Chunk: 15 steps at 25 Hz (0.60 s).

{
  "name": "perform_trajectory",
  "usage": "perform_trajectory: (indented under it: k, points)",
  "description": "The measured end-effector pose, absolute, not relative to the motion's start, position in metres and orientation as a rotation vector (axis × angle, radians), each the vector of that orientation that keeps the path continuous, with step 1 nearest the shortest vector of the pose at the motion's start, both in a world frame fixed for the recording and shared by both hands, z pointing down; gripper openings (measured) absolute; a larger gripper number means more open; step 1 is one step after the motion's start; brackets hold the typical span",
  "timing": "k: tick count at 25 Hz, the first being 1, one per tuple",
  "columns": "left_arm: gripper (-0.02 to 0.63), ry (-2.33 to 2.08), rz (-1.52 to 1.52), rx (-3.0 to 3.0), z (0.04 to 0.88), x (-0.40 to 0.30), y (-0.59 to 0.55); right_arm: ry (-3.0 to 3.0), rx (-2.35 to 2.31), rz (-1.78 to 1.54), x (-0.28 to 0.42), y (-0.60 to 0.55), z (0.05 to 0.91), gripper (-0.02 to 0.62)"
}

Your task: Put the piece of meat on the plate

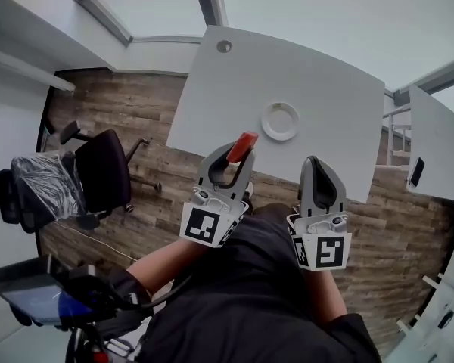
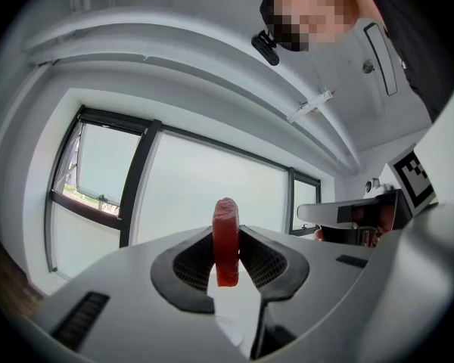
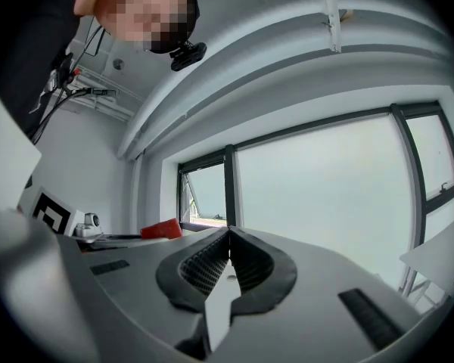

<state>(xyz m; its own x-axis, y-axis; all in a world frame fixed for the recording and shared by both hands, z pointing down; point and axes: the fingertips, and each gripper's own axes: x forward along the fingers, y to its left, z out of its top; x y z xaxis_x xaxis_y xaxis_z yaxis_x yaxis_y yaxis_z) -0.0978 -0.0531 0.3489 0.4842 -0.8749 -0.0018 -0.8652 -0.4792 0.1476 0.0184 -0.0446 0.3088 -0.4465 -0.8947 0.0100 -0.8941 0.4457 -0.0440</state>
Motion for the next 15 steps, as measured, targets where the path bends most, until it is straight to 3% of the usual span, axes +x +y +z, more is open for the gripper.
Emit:
perform_trajectory:
  k: [15]
  points:
    - [0.097,-1.472,-0.007,2.554,0.393,-0.066,-0.095,2.668,-1.660,-0.024,0.054,-0.072,0.310,0.005]
